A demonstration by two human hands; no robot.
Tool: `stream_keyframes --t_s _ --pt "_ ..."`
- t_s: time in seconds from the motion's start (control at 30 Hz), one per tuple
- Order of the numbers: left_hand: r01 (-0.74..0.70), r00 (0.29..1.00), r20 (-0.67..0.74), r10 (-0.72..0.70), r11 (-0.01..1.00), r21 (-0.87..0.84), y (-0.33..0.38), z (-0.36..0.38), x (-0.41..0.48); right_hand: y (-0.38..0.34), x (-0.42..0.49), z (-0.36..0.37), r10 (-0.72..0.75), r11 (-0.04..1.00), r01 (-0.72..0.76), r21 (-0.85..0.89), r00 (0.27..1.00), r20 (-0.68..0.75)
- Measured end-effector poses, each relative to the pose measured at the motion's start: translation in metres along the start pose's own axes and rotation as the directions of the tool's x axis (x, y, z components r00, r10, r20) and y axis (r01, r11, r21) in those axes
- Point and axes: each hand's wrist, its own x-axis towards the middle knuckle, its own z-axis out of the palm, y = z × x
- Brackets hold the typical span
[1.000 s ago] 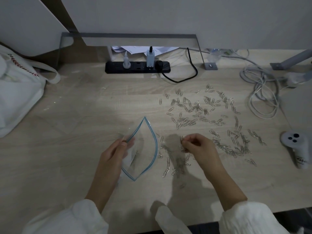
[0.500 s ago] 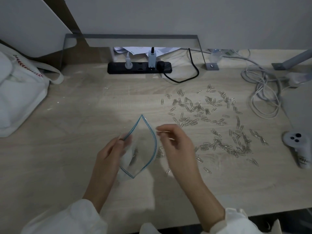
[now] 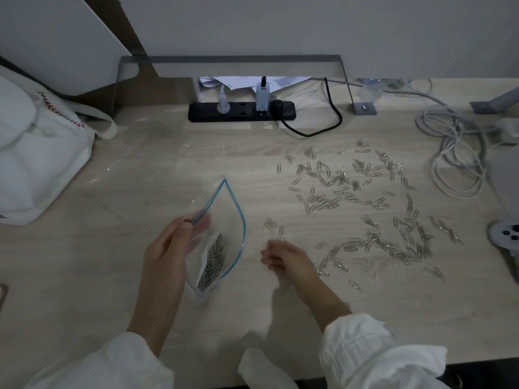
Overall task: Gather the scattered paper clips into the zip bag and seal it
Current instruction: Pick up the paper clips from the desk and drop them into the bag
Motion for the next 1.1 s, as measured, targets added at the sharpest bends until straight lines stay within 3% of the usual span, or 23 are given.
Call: stream_keyframes --t_s 0.1,0.2,0.3,0.4,0.5,0.6,0.7,0.9,1.0,1.1 --pt "-0.025 1.000 -0.008 0.025 1.000 -0.012 0.001 -0.002 0.002 -0.010 0.001 -0.020 -0.108 0.981 0.126 0.148 0.986 -0.128" --pt "-0.025 0.999 -0.038 0.024 0.999 -0.029 0.002 0.000 0.007 -0.009 -0.009 -0.047 -0.080 0.997 0.080 0.011 0.997 0.000" --pt "-0.016 0.999 -0.035 0.014 0.999 -0.046 0.004 0.006 0.012 0.000 -0.026 -0.067 0.162 0.944 -0.073 -0.322 0.952 0.258" --pt "-0.023 1.000 -0.004 0.023 0.999 -0.040 0.004 0.013 0.014 0.010 -0.035 -0.079 0.326 0.845 -0.145 -0.515 0.903 0.281" --pt "-0.015 0.999 0.029 0.016 0.999 -0.034 0.005 0.021 0.015 0.007 -0.029 -0.087 0.161 0.948 -0.108 -0.298 0.974 0.158" --pt "0.004 0.999 0.052 -0.002 0.999 -0.035 0.003 0.029 0.016 -0.007 -0.030 -0.094 -0.057 0.989 0.053 -0.135 0.998 -0.024" --pt "0.023 0.997 0.075 -0.020 0.999 -0.036 0.002 0.038 0.018 -0.015 -0.038 -0.108 -0.131 0.976 0.116 -0.187 0.989 -0.073" --pt "0.050 0.992 0.117 -0.053 0.998 0.024 -0.005 0.056 0.020 -0.001 -0.045 -0.126 0.069 0.937 -0.067 -0.342 0.998 -0.007" --pt "0.054 0.989 0.137 -0.059 0.998 0.037 -0.004 0.065 0.020 -0.004 -0.035 -0.132 -0.107 0.951 0.062 -0.302 0.985 -0.136" --pt "0.054 0.987 0.152 -0.061 0.997 0.047 -0.004 0.070 0.021 -0.019 -0.029 -0.142 -0.336 0.881 0.200 -0.429 0.903 -0.267"
